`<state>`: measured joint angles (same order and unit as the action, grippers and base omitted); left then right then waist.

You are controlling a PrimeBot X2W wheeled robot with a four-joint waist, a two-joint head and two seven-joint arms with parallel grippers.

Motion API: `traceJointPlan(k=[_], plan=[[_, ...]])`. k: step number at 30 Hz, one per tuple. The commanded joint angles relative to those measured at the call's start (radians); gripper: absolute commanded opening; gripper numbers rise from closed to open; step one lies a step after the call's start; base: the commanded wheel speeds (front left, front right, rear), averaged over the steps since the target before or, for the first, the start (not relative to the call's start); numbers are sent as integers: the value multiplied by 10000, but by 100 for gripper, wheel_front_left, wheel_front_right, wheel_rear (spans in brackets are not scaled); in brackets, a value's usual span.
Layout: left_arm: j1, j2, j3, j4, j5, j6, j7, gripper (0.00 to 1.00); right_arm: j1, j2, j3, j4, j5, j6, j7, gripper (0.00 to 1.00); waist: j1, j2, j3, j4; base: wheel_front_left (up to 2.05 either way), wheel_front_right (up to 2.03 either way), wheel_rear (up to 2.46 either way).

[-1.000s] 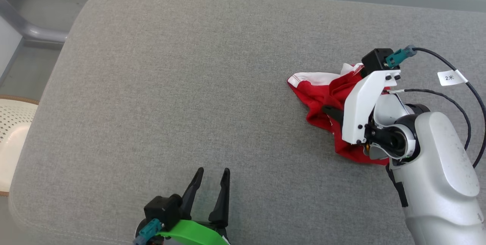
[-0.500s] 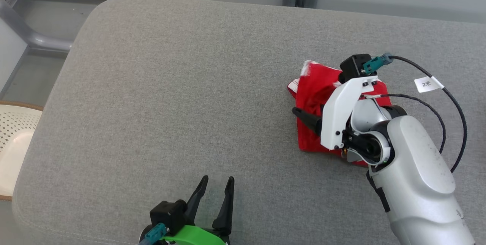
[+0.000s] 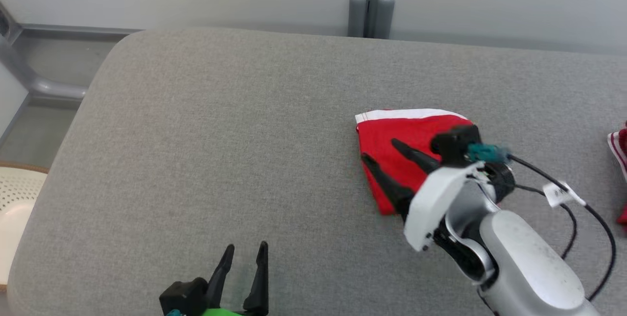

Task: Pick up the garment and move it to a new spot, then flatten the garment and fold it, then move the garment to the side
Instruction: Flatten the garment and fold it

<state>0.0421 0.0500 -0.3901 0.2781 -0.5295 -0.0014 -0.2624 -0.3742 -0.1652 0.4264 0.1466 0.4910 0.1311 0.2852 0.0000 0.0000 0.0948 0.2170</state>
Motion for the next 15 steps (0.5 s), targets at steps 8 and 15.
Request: traceJointPlan(k=[8,15], plan=[[1135,15,1610,-1186,1000,-83,-27,100,2429,-1060,-1460,651,-1666,-4,-4484,100,0,0,-1071,-1333,0,0,0],[1693,18,2812,-1575,1664,-230,-28,100,3475,-881,-3270,1371,-2546,-4,-5504,100,0,0,-1291,-1942,0,0,0]])
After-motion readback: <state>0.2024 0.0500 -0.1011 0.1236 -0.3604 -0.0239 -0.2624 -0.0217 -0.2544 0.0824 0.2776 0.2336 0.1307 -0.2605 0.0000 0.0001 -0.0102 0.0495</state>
